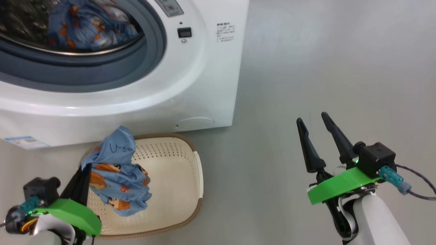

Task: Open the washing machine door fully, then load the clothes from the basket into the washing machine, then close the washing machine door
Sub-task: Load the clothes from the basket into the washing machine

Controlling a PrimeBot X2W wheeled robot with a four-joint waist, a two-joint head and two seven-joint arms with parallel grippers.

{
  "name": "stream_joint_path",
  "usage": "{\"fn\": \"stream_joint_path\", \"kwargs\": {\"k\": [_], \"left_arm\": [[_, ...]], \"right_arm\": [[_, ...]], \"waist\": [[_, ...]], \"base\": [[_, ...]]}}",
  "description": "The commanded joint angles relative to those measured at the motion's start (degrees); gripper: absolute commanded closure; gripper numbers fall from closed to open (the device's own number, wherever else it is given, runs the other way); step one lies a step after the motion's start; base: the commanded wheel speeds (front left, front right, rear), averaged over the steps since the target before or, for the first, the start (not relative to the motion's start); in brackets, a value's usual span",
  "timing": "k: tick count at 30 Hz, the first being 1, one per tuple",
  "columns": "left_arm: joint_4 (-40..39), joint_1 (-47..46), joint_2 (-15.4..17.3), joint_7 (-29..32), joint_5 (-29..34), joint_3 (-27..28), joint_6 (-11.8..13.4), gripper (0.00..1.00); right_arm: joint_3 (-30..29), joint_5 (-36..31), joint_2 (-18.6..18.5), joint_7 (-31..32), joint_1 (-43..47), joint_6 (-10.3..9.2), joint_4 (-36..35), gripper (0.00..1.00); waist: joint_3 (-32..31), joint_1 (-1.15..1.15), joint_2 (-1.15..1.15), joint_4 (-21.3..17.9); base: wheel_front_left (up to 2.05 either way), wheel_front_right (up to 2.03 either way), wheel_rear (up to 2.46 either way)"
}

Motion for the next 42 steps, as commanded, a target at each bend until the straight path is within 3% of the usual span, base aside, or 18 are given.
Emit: {"fn": "stream_joint_path", "kwargs": {"k": [1, 26, 42], "left_arm": [[-2.22, 0.93, 1.51, -0.78, 1.21, 3.14, -0.1, 1.0], [-17.19, 16.19, -7.4, -0.79, 7.68, 13.28, -1.29, 1.0], [-24.12, 19.11, -11.01, -0.79, 8.39, 16.53, -1.6, 1.0]], "right_arm": [[1.61, 0.54, 0.3, -0.5, 1.3, 0.09, -0.88, 0.0], [0.52, 2.27, 0.3, 0.34, 6.5, 0.09, 0.96, 0.0], [0.32, 2.62, 0.3, 0.69, 7.56, 0.09, 0.1, 0.0]], "waist": [[-2.28, 0.0, 0.0, 0.77], [-14.49, 0.0, 0.0, 3.85], [-14.7, 0.0, 0.0, 4.04]], "base": [[0.0, 0.0, 0.0], [0.0, 0.0, 0.0], [0.0, 0.0, 0.0]]}}
